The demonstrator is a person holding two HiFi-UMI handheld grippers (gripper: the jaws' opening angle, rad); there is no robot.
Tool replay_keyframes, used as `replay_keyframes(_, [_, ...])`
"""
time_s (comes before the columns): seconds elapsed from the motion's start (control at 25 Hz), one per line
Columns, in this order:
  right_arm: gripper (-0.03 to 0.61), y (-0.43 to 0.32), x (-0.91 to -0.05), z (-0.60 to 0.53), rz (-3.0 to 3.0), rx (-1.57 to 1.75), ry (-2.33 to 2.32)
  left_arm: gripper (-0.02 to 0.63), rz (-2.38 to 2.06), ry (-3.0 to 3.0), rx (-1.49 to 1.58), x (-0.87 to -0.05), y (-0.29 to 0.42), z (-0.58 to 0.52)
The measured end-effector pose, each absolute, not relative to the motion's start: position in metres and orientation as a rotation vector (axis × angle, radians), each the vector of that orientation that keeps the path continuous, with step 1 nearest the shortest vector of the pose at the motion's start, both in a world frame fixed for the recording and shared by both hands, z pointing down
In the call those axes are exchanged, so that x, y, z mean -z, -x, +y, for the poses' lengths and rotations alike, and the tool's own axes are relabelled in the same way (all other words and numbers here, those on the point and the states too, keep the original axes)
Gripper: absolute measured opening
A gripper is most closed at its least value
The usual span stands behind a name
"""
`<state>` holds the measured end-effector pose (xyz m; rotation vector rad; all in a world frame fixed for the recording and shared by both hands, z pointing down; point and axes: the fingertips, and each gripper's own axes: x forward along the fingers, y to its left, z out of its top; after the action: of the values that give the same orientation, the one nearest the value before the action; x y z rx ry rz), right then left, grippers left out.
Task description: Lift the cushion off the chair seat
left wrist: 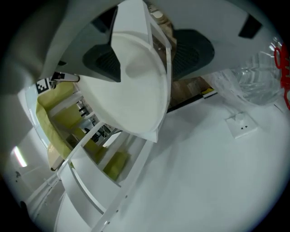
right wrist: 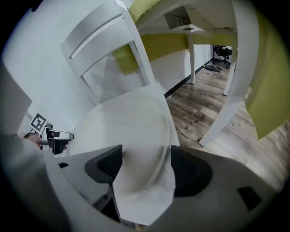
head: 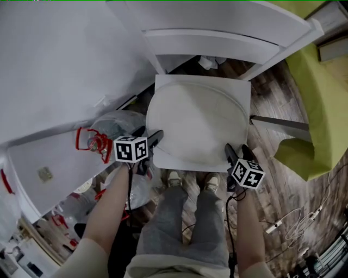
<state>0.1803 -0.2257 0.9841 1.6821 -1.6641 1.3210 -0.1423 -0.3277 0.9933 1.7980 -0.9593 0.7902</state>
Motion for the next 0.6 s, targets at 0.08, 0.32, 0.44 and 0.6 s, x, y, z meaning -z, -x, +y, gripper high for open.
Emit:
replay_keyframes(0.08, [0.341, -0.180, -0.985, -0.224, -1.649, -1.292, -1.707, 0.348, -0.942, -1.783, -0.773, -0.998, 0.138, -0.326])
replay_keyframes(0.32, [0.273, -0.177, -0.986, -0.227, -1.613, -1.302, -1.754, 0.331, -0.962, -1.808, -0.824, -0.996, 0.134, -0.325])
replay_keyframes(0.44, [0.169, -0.181, -0.978, -0.228, -1.618, -1.289, -1.824, 0.271, -0.974, -1.832, -0.867, -0.986, 0.133, -0.323])
replay_keyframes(0.6, [0.099, -0.186, -0.960, -0.230, -1.656, -1.251, -1.821, 0.193, -1.009, -1.836, -0.846, -0.967, 0.131, -0.320])
